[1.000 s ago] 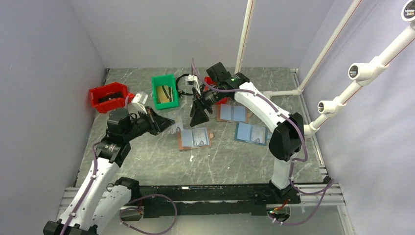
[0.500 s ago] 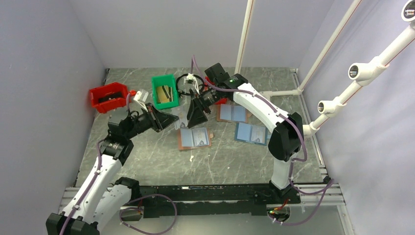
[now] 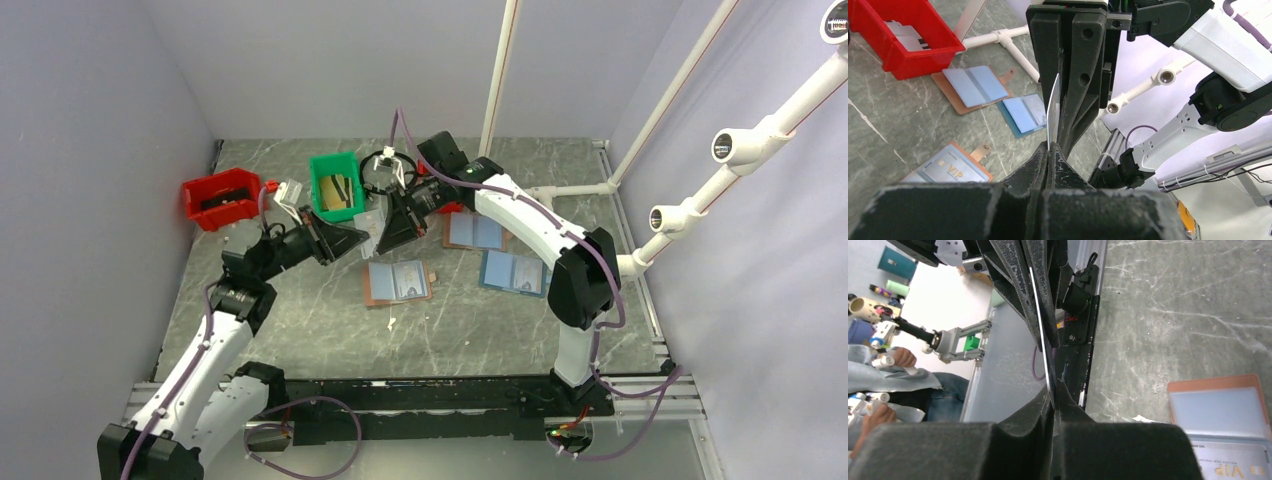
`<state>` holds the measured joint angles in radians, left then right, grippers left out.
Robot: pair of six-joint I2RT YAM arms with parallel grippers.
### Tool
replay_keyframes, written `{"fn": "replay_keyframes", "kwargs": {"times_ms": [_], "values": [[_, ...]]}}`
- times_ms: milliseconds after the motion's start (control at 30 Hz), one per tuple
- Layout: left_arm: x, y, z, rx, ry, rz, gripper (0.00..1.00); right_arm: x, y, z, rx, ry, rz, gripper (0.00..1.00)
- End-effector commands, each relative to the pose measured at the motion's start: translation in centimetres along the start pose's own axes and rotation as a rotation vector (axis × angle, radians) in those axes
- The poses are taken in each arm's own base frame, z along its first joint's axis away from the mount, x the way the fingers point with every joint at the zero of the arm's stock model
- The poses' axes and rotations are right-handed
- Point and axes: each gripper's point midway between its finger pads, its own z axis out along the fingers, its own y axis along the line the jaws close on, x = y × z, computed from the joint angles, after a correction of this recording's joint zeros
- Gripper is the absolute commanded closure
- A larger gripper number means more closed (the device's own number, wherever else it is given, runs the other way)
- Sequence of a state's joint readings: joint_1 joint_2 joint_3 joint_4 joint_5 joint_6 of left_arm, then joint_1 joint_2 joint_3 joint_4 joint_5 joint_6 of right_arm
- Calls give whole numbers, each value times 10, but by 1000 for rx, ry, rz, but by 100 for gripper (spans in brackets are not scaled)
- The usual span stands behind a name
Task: Take the credit cards out of the card holder
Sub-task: Place the credit card in the storage box.
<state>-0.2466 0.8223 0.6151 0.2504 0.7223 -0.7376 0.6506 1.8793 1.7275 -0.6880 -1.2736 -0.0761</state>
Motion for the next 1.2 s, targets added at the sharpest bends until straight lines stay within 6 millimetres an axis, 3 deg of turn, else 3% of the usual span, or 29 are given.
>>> {"fn": "replay_keyframes", "kwargs": {"times_ms": [0,67,233,333,433,533,1000,1167], "values": [[-4,-4,-1,7,-19,8,96,-8,3,-1,14,-17,-30,100],[-1,6,-3,-62,-14,-27,80,-6,-6,-3,76,-1,-51,100],[-1,43,-34,-395,-47,-63,21,-4,-34,-17,273,62,-157,100],[-1,61,-64,-596,-78,-67,1,-5,-54,-31,407,93,-183,100],[-2,68,-85,-704,-105,-57,1,-4,-74,-46,511,108,-184,100],[1,70,-92,-738,-96,-53,1,-5,-96,-63,615,110,-163,100],[13,83,-101,-816,-46,-78,0,-13,-189,-174,1116,33,-47,100],[15,84,-101,-818,-42,-85,0,-12,-213,-196,1247,37,-39,100]]}}
